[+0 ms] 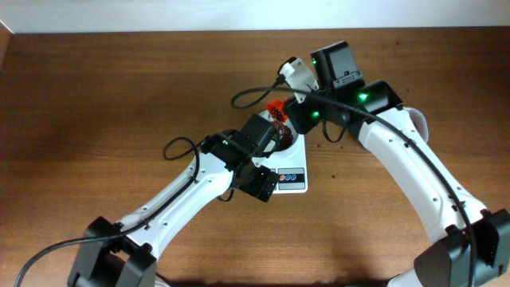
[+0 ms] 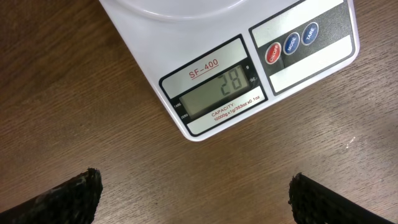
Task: Scoop item into bowl and weigh 50g on scale
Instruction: 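Tip the scoop with the right gripper to pour beans into bowl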
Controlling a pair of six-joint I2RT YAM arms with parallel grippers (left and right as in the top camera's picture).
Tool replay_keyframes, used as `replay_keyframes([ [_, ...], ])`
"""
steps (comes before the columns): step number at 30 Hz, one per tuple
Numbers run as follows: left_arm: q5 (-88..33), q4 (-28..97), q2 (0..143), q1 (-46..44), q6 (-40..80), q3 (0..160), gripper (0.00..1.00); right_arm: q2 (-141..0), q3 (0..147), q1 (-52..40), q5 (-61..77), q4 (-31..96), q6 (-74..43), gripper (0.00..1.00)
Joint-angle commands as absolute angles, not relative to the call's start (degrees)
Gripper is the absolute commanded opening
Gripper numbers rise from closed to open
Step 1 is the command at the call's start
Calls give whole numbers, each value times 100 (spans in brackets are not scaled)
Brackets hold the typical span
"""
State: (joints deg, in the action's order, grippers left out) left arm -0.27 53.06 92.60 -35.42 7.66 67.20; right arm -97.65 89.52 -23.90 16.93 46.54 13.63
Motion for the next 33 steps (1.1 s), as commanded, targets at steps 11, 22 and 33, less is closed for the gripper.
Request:
replay_keyframes([
  [11,-110,5295,9290,-3514,676,6663,99,-9614,9107,-2480,1352,4943,2080,4],
  [22,-110,5295,9290,-3514,676,6663,99,-9614,9105,-2467,1772,5000,2383,4],
  [33,-110,5295,9290,-3514,674,6663,99,-9616,9105,-2469,1706,5065,2359,4],
])
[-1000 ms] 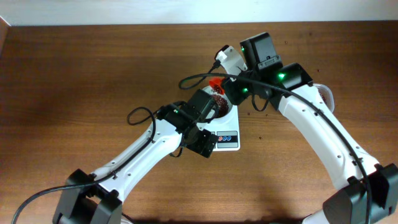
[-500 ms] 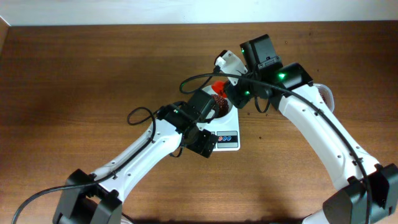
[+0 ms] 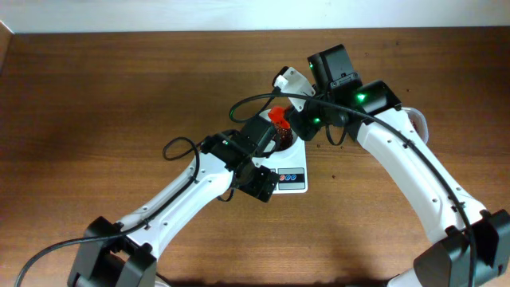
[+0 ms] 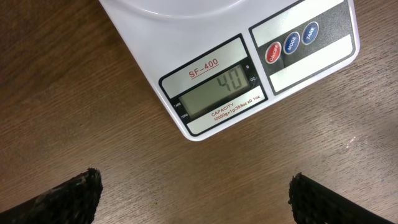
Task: Scoop item into bowl and weigh 50g on scale
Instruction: 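Tip the scoop with the right gripper to pour beans into bowl, then return the empty scoop with the right gripper to the bean tub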
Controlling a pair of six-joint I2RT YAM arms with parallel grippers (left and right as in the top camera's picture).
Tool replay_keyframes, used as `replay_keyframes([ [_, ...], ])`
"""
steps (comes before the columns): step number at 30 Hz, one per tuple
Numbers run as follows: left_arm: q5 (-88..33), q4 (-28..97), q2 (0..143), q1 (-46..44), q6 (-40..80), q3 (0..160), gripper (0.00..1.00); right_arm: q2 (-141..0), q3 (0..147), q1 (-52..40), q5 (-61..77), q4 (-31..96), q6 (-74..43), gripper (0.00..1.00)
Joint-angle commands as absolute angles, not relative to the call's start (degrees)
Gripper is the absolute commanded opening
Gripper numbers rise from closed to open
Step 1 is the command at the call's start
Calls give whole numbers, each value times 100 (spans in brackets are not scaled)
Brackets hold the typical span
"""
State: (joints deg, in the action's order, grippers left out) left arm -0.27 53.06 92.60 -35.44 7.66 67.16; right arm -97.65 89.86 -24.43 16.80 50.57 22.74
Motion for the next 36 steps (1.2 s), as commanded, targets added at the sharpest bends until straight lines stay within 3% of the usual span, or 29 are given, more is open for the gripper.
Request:
replay_keyframes([
  [1,-110,5295,9290,-3514,676,6663,99,-9616,9105,-2469,1750,5068,2359,4],
  [9,-110,5295,9290,-3514,674,6663,99,-9625,9105,-2469,1831,5078,2346,6],
  [14,-110,5295,9290,-3514,674,6663,99,-9625,9105,-2158,1802,5017,1387,6],
  [19,-110,5295,9290,-3514,674,6663,99,-9625,9105,-1376,3400,5015,491,8],
  [25,-110,5295,9290,-3514,676,6663,99,-9625,9105,-16,5347,5175,-198,4],
  [29,-110,5295,9290,-3514,676,6663,99,-9642,9100,843,4672,5662,-176,4],
  [36,-110,5295,9290,-3514,676,6663,99,-9730,9059,1546,1446,6388,-183,4],
])
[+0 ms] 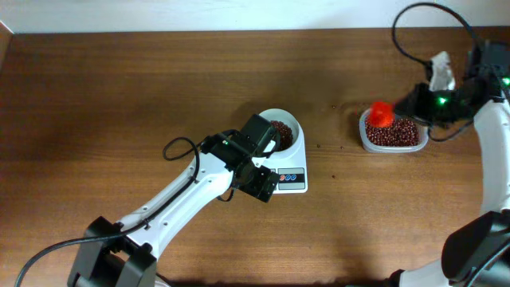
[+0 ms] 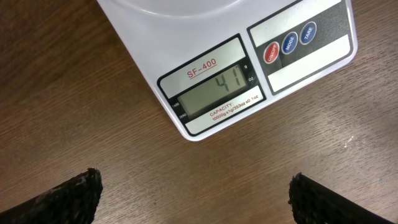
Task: Scoop item into bowl and weigh 50g on scale
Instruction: 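Return the empty scoop with the right gripper to the bean tub, then scoop a small amount of beans with the right gripper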
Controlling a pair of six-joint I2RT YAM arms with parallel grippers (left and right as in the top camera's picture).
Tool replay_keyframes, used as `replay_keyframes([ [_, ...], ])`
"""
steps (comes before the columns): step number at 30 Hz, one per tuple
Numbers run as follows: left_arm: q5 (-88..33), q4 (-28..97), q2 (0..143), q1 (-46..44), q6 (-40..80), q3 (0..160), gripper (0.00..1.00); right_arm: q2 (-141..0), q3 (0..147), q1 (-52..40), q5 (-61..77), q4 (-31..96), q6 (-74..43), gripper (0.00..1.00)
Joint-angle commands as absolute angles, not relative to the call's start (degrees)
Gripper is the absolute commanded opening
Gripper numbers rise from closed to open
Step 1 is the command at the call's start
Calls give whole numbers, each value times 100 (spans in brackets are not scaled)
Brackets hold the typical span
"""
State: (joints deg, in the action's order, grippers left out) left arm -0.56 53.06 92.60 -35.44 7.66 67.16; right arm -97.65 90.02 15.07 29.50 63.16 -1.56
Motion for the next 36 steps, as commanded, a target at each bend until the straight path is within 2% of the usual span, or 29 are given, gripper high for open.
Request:
replay_keyframes([
  [1,-110,5295,9290,-3514,676,6663,99,-9765,8995,1538,1345,6364,-185,4],
  [12,-110,5295,9290,-3514,674,6663,99,-10523,8652,1463,1284,5959,-176,4],
  [14,-110,5295,9290,-3514,676,6663,99,-10600,8646,1463,1284,5935,-176,9],
  [20,-110,5295,9290,-3514,676,6663,99,-10628,8624,1463,1282,5778,-176,15],
  [32,-110,5295,9290,-3514,676,6663,99,-10641,8379,1385,1326,5245,-178,31],
  [36,-110,5295,9290,-3514,674,6663,99,-10648,8377,1203,1299,5155,-176,49],
])
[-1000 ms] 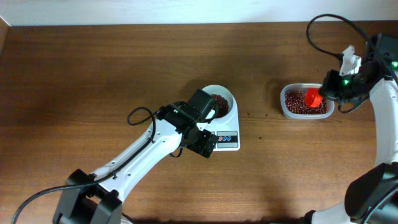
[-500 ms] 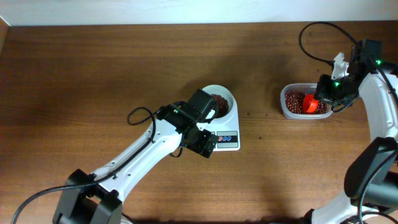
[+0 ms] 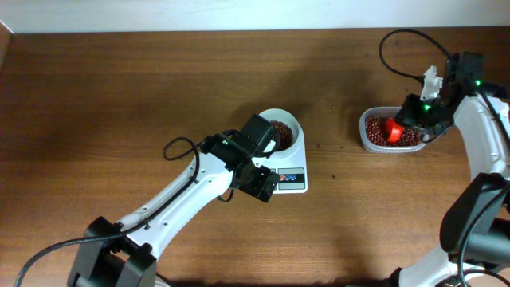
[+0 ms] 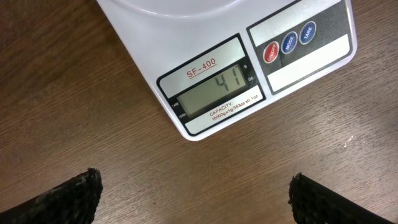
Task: Scoop item into bowl and weigh 50g on scale
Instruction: 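Scoop a small amount of beans with the right gripper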
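Note:
A white scale (image 3: 296, 153) stands mid-table with a white bowl (image 3: 293, 123) of red-brown beans on it. Its display (image 4: 214, 84) reads 41. My left gripper (image 4: 196, 194) hangs open over bare wood just in front of the scale, with nothing between its fingers; in the overhead view the left gripper (image 3: 260, 183) sits beside the scale's front left corner. At the right, a clear tub (image 3: 368, 142) holds more beans. My right gripper (image 3: 414, 116) is shut on a red scoop (image 3: 393, 127), whose head is down in the tub's beans.
A few stray beans (image 3: 319, 146) lie on the wood between scale and tub. A black cable (image 3: 394, 48) loops above the right arm. The table's back edge (image 3: 239, 32) meets a white wall.
The red scoop, which was above the tub's left part, now sits lower and further right in the beans. The right arm has shifted. The display still reads 41, and the left arm is still.
The right gripper held the scoop at the bowl while the display read 28, then 40. After that the scoop was over the tub at the right and the display read 41. Now the scoop is down in the tub's beans. The left gripper stayed open by the scale.

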Controlling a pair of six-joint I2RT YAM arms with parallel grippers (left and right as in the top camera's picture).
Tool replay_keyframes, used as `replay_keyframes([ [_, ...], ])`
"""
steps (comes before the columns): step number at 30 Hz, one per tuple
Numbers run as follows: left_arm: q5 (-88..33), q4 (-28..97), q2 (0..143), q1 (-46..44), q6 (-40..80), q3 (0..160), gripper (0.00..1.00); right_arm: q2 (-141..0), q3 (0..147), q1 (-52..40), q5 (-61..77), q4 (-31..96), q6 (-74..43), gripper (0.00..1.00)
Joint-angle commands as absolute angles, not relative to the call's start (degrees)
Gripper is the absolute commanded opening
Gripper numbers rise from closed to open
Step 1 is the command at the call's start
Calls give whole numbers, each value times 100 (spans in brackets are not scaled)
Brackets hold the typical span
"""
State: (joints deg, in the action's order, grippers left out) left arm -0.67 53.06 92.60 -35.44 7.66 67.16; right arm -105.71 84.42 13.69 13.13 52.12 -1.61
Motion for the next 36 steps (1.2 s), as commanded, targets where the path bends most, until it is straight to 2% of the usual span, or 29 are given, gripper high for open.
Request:
replay_keyframes([
  [1,-110,5295,9290,-3514,676,6663,99,-10648,8377,1179,1275,5146,-176,50],
  [8,-110,5295,9290,-3514,676,6663,99,-10656,8377,1120,1262,5122,-180,64],
  [11,-110,5297,9290,-3514,676,6663,99,-10659,8377,1076,1260,5019,-178,64],
  [16,-110,5295,9290,-3514,674,6663,99,-10805,8377,1076,1267,5070,-180,38],
  [20,-110,5295,9290,-3514,676,6663,99,-10881,8377,1076,1282,5072,-178,9],
  [23,-110,5295,9290,-3514,676,6663,99,-10881,8377,1076,1282,5142,-178,4],
  [29,-110,5295,9290,-3514,674,6663,99,-10940,8254,967,1306,5188,-202,4],
  [36,-110,5297,9290,-3514,674,6663,99,-10938,8097,1238,2329,4856,-200,4],
])
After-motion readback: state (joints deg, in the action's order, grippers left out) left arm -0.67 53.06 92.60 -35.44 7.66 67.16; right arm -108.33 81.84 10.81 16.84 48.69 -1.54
